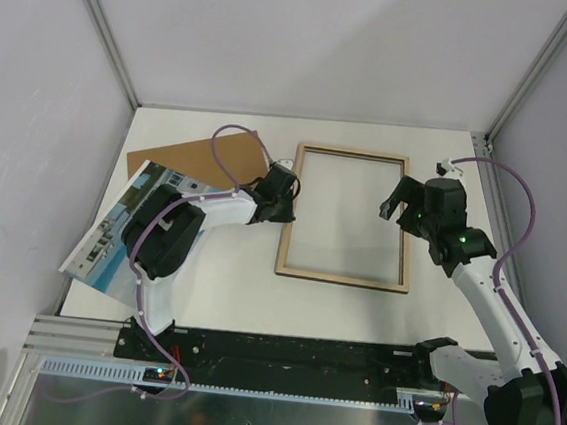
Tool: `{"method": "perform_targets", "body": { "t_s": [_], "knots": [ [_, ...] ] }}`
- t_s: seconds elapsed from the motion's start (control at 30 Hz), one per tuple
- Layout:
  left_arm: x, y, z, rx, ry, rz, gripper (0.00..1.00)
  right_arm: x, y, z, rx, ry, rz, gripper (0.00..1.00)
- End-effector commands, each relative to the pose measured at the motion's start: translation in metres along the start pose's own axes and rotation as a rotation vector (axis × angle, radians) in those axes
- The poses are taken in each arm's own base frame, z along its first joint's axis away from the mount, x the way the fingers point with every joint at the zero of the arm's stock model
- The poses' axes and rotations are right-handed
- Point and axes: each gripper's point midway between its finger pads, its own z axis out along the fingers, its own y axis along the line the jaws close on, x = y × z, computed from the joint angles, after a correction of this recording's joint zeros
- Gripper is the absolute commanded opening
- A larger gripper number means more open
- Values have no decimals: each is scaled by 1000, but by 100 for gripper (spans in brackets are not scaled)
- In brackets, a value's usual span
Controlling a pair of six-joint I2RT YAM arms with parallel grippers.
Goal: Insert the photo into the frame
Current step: Move the frame body to the center of the board.
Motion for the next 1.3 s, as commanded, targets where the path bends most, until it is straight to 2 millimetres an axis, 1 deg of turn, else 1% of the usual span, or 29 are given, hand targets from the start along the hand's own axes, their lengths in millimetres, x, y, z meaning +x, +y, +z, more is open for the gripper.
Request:
{"method": "perform_targets", "body": {
  "t_s": [0.0,0.2,0.3,0.47,0.53,0.73,0.93,1.03,1.27],
  "knots": [
    [4,-19,-1,28,3,67,2,-7,2,-4,-26,-28,-9,97],
    [25,-35,-11,46,36,70,0,-3,0,-3,-20,-15,-14,97],
    [38,-40,-16,41,54,44,0,-1,-1,-3,-21,-12,-14,97],
    [51,-45,-27,39,66,-26,0,1,-2,-2,-21,-2,-20,97],
    [56,-47,-31,35,65,-56,0,3,-2,-2,-20,1,-23,97],
    [72,-41,-43,-8,52,-177,0,8,-2,1,-29,20,-31,97],
    [88,-48,-47,-24,53,-268,0,14,0,5,-42,40,-34,97],
    [91,-52,-45,-22,59,-277,0,16,0,6,-43,46,-38,97],
    [80,-68,-40,9,50,-252,1,18,-2,9,-35,57,-45,97]
  ]
}}
